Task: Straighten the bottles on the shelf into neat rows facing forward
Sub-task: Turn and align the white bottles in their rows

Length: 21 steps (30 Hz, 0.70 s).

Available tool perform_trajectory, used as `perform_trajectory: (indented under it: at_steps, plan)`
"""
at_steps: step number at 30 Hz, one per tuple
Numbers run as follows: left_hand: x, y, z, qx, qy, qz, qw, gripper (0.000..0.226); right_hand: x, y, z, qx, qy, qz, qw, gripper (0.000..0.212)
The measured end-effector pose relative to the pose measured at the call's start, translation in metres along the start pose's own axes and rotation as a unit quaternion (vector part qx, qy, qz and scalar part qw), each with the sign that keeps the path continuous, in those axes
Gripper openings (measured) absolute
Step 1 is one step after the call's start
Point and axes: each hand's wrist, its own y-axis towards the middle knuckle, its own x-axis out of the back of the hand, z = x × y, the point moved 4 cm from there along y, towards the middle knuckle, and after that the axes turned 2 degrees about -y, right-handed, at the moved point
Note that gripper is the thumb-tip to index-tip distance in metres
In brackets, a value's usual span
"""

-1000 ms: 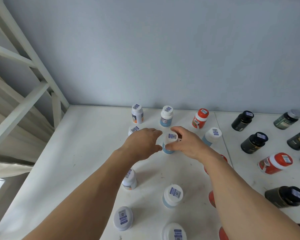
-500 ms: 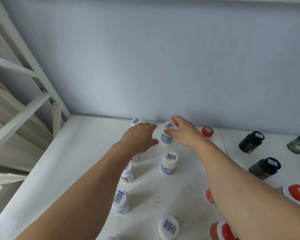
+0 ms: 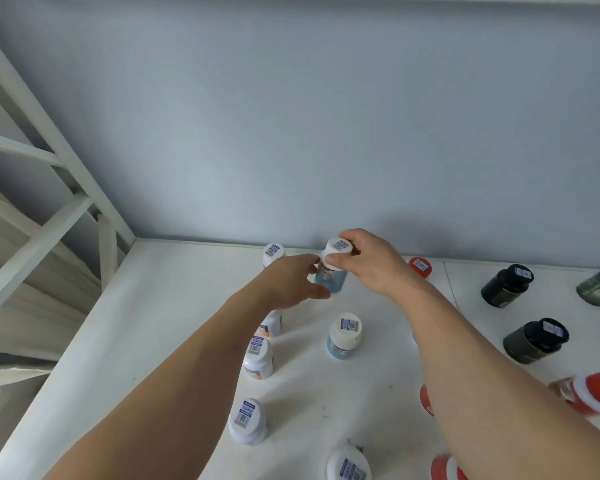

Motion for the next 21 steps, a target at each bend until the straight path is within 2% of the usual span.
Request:
perform_trajectory:
  at_steps: [4, 9, 21]
  plan:
    - [0.003, 0.001, -0.002, -0.019, -0.102, 0.019, 0.994, 0.034, 0.010, -0.003, 0.013, 0.005, 0.012, -0.023, 1.000, 0.028]
    - [0.006, 0.002, -0.007, -0.037, -0.215, 0.072, 0.973, 0.040, 0.019, -0.004, 0.021, -0.015, 0.035, -0.055, 0.998, 0.035]
    - [0.004, 0.010, -0.008, -0.042, -0.248, 0.109, 0.962, 0.047, 0.022, -0.001, 0.017, -0.041, 0.037, -0.066, 0.996, 0.037]
